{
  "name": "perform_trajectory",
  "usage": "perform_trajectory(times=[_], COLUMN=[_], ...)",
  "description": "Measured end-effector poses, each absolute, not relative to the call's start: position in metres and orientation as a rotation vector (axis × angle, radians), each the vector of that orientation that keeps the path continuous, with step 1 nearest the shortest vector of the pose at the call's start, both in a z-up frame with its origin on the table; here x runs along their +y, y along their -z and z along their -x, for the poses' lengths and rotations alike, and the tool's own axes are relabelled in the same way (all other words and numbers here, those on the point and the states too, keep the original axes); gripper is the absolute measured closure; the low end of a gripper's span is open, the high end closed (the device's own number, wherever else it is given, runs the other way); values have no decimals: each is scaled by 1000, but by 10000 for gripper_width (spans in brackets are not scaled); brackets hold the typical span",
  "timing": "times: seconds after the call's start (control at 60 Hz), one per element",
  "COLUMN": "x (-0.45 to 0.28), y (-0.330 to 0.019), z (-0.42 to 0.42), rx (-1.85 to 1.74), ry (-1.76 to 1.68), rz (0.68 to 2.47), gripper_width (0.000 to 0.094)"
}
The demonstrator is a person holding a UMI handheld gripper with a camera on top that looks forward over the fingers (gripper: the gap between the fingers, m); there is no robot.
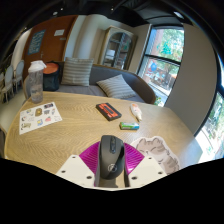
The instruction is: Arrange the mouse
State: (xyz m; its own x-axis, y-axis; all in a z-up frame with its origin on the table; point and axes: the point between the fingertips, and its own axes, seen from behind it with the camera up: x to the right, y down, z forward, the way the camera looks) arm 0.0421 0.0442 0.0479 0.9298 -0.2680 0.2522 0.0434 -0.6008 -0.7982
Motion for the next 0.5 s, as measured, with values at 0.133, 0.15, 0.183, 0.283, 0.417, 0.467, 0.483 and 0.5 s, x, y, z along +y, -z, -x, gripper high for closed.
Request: perform_trajectory(times=[0.133,0.15,0.183,0.283,0.417,0.467,0.483,0.5], x=[12,9,2,-16,-27,-30,-31,-33], y=[-69,-69,-67,-49,-14,-3,1,4], z=[-129,-142,-164,-215,-245,-246,-247,-247], rx=[243,252,273,340,426,419,417,417], ry=[531,541,563,553,458,457,456,456], rz=[2162,2165,2174,2196,2217,2235,2246,2256], gripper_width=[598,599,598,598,597,584,570,552])
